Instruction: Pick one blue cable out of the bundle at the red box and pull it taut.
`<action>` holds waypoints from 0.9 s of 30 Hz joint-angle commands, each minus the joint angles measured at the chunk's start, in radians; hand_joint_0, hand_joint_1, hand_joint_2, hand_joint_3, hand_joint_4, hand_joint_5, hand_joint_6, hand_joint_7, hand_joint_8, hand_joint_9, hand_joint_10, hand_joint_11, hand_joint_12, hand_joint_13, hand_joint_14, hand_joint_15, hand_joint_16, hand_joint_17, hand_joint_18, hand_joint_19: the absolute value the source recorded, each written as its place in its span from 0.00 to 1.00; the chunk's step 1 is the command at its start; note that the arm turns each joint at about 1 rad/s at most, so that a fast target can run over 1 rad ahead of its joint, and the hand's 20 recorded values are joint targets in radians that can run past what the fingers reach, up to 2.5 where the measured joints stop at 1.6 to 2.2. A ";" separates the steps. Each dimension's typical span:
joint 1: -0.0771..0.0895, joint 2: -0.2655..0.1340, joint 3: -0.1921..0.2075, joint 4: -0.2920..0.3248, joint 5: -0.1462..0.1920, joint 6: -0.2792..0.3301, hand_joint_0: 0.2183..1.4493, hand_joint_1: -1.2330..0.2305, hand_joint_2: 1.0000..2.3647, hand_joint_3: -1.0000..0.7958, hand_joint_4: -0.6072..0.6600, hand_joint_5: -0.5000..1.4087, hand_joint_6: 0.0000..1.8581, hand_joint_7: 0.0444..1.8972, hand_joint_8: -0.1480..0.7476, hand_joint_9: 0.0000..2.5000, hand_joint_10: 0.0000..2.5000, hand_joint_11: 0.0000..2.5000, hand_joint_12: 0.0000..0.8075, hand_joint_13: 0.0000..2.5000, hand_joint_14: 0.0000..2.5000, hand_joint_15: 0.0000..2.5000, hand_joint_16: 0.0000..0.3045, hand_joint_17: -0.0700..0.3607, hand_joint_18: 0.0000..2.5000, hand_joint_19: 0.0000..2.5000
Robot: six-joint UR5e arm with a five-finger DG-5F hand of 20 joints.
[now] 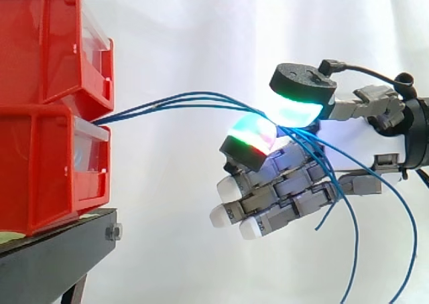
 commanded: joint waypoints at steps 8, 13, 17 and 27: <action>0.000 0.001 0.000 0.000 0.000 0.000 0.34 0.27 0.01 0.42 0.48 0.17 0.47 0.58 0.48 0.26 0.00 0.14 0.47 0.12 0.00 0.05 0.19 0.47 0.12 0.08; 0.001 -0.001 0.000 0.000 0.000 0.000 0.35 0.26 0.02 0.48 0.45 0.17 0.48 0.60 0.49 0.27 0.00 0.14 0.47 0.12 0.00 0.05 0.19 0.47 0.13 0.07; 0.001 0.001 0.000 0.000 0.000 0.000 0.40 0.22 0.02 0.45 0.43 0.16 0.48 0.57 0.48 0.25 0.00 0.14 0.47 0.11 0.00 0.04 0.19 0.47 0.13 0.06; 0.001 -0.001 0.000 0.000 0.003 0.000 0.48 0.19 0.01 0.35 0.44 0.15 0.48 0.58 0.40 0.23 0.00 0.12 0.45 0.10 0.00 0.03 0.18 0.45 0.11 0.05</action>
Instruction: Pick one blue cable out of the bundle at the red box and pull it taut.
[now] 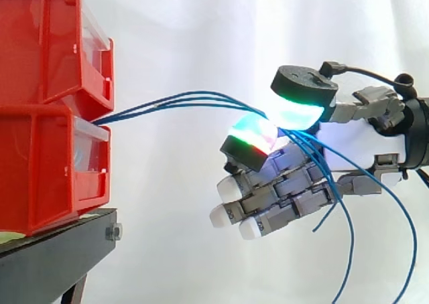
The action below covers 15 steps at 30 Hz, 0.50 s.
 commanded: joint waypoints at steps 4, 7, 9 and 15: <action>0.000 -0.001 -0.001 0.000 0.001 0.000 0.51 0.20 0.00 0.29 0.45 0.15 0.48 0.56 0.38 0.21 0.00 0.12 0.44 0.10 0.00 0.03 0.17 0.43 0.10 0.04; 0.000 0.001 0.000 0.002 -0.002 0.000 0.50 0.20 0.00 0.28 0.46 0.15 0.48 0.54 0.37 0.20 0.00 0.11 0.43 0.10 0.00 0.03 0.17 0.43 0.10 0.03; 0.000 0.001 0.000 0.002 -0.002 0.000 0.49 0.18 0.00 0.28 0.46 0.15 0.48 0.53 0.37 0.20 0.00 0.11 0.43 0.10 0.00 0.02 0.16 0.42 0.11 0.02; 0.000 0.001 0.000 0.000 0.001 0.000 0.31 0.17 0.00 0.28 0.50 0.15 0.48 0.52 0.37 0.21 0.00 0.12 0.44 0.10 0.00 0.03 0.17 0.43 0.11 0.03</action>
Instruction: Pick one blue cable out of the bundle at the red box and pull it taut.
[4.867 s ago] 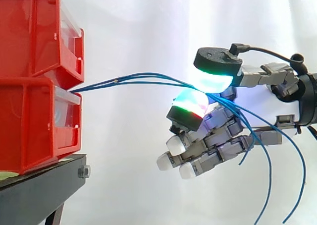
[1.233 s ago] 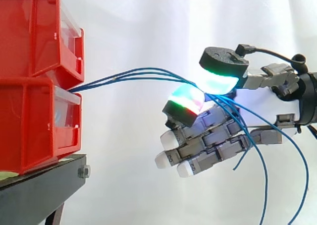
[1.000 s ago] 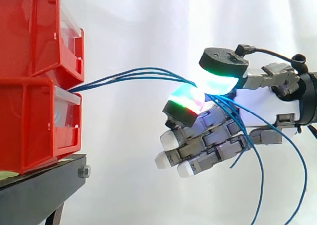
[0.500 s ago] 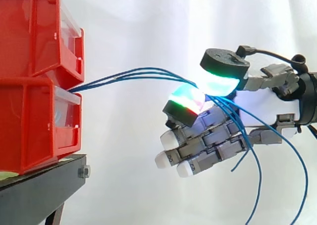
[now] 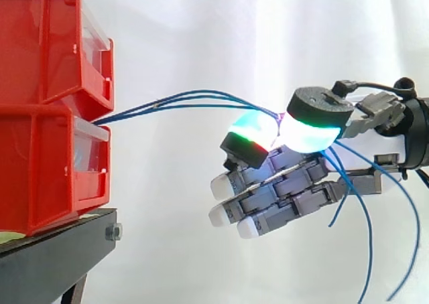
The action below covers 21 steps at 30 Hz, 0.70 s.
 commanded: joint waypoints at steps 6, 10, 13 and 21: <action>0.000 0.001 0.000 0.001 -0.003 0.000 0.20 0.25 0.00 0.28 0.54 0.16 0.47 0.52 0.44 0.24 0.00 0.12 0.48 0.11 0.00 0.04 0.20 0.48 0.11 0.05; 0.000 0.001 0.009 -0.001 0.000 0.000 0.24 0.36 0.00 0.28 0.53 0.17 0.46 0.54 0.45 0.26 0.00 0.12 0.47 0.11 0.00 0.05 0.19 0.46 0.11 0.06; 0.000 -0.001 0.012 -0.001 0.000 0.000 0.29 0.39 0.00 0.30 0.52 0.17 0.46 0.57 0.44 0.27 0.00 0.12 0.45 0.12 0.00 0.05 0.18 0.45 0.10 0.07; 0.000 0.001 0.012 -0.001 0.000 -0.002 0.32 0.31 0.01 0.42 0.51 0.17 0.47 0.58 0.45 0.27 0.00 0.13 0.45 0.13 0.00 0.05 0.18 0.45 0.11 0.07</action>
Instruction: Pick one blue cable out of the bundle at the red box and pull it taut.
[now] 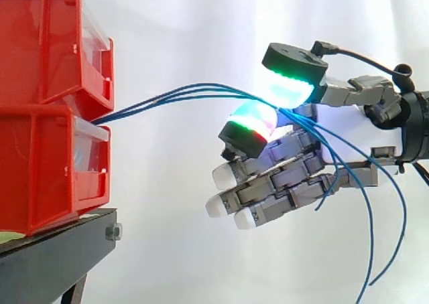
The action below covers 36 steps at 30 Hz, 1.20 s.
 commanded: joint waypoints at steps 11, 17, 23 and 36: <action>0.000 -0.001 0.002 0.000 0.000 -0.001 0.34 0.29 0.01 0.42 0.46 0.17 0.47 0.58 0.42 0.26 0.00 0.08 0.44 0.13 0.00 0.04 0.18 0.45 0.13 0.07; 0.000 -0.001 0.002 0.000 0.000 -0.001 0.40 0.24 0.01 0.39 0.42 0.16 0.46 0.55 0.42 0.24 0.00 0.09 0.44 0.12 0.00 0.03 0.18 0.45 0.13 0.06; 0.000 0.001 0.000 0.000 0.000 0.001 0.35 0.28 0.01 0.41 0.49 0.16 0.46 0.62 0.41 0.25 0.00 0.08 0.43 0.12 0.00 0.03 0.18 0.45 0.12 0.06; 0.002 -0.001 0.002 -0.001 0.000 0.001 0.29 0.34 0.01 0.49 0.47 0.19 0.46 0.66 0.41 0.34 0.00 0.09 0.45 0.16 0.00 0.05 0.20 0.48 0.13 0.08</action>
